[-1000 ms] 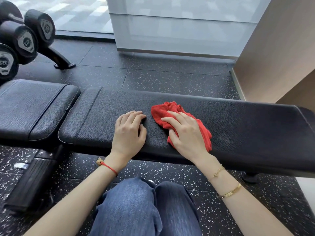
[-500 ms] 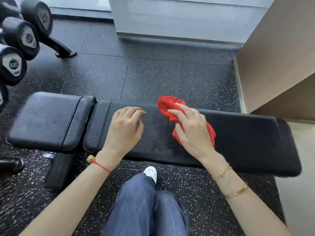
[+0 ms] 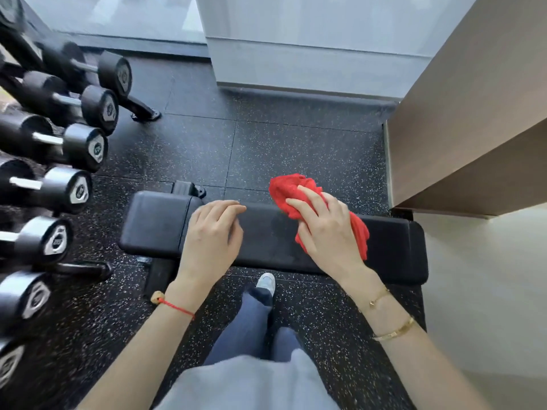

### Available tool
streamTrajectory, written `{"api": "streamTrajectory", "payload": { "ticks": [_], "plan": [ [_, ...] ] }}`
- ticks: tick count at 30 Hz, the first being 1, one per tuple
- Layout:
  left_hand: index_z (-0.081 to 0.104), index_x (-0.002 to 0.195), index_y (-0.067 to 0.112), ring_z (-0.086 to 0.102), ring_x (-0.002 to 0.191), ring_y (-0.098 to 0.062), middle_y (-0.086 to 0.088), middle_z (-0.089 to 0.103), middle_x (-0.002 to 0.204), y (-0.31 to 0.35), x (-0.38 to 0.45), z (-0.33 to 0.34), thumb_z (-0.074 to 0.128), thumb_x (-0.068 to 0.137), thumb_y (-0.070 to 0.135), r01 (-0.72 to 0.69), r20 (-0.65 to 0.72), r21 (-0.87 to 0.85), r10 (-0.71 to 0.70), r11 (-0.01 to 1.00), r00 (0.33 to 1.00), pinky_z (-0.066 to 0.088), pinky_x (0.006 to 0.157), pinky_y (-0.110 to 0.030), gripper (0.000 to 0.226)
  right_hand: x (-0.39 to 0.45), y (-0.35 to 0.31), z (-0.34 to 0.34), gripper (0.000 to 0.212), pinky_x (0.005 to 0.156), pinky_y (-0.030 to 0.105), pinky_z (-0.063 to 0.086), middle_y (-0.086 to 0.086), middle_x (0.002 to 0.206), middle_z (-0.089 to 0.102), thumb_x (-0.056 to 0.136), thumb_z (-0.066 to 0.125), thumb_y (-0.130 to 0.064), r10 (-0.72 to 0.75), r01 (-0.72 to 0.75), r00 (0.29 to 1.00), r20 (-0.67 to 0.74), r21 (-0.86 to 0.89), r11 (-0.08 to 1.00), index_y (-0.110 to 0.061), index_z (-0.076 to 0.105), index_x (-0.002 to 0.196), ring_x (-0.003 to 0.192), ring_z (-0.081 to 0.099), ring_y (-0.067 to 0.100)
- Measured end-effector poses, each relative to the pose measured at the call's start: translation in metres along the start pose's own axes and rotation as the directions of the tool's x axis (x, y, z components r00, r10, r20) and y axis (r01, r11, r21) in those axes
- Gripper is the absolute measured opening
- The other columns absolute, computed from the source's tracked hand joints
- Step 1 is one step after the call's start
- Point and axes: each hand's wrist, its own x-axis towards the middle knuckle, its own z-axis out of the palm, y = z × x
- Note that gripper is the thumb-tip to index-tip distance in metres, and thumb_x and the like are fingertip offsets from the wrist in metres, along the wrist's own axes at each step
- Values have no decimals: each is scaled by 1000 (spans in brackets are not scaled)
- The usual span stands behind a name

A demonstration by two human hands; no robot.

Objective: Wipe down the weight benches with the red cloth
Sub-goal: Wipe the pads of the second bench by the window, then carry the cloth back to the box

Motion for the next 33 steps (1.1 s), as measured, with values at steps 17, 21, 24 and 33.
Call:
{"api": "streamTrajectory", "payload": {
  "ticks": [17, 21, 24, 33],
  "plan": [
    [69, 112, 10, 62, 112, -28, -5, 69, 118, 67, -19, -100, 62, 87, 3, 204, -89, -30, -206, 978, 974, 46, 97, -49, 28, -1, -31, -93, 43, 104, 42, 34, -5, 144, 48, 90, 51, -15, -103, 118, 991, -88, 188, 975, -26, 57, 131, 123, 46, 27],
    [68, 114, 10, 63, 113, -27, -5, 69, 117, 96, -48, -95, 61, 88, 5, 289, -171, -27, -289, 957, 942, 47, 98, -49, 26, -19, -17, -99, 43, 103, 40, 33, -6, 144, 49, 89, 51, -16, -216, 224, 975, -60, 215, 951, -26, 58, 130, 123, 47, 26],
    [68, 115, 12, 62, 113, -25, -3, 68, 117, 126, -76, -87, 63, 88, 7, 391, -227, -21, -385, 920, 895, 46, 100, -47, 28, -34, -5, -102, 44, 103, 41, 34, -7, 144, 49, 88, 52, -15, -315, 310, 949, -19, 237, 920, -26, 57, 130, 123, 47, 26],
    [67, 118, 14, 61, 116, -21, -1, 67, 121, 197, -171, -71, 60, 92, 13, 668, -393, -23, -621, 744, 678, 44, 104, -45, 27, -80, -2, -101, 48, 102, 39, 35, -11, 144, 47, 88, 35, -30, -641, 591, 764, 70, 322, 740, -31, 54, 132, 123, 47, 22]
  ]
}}
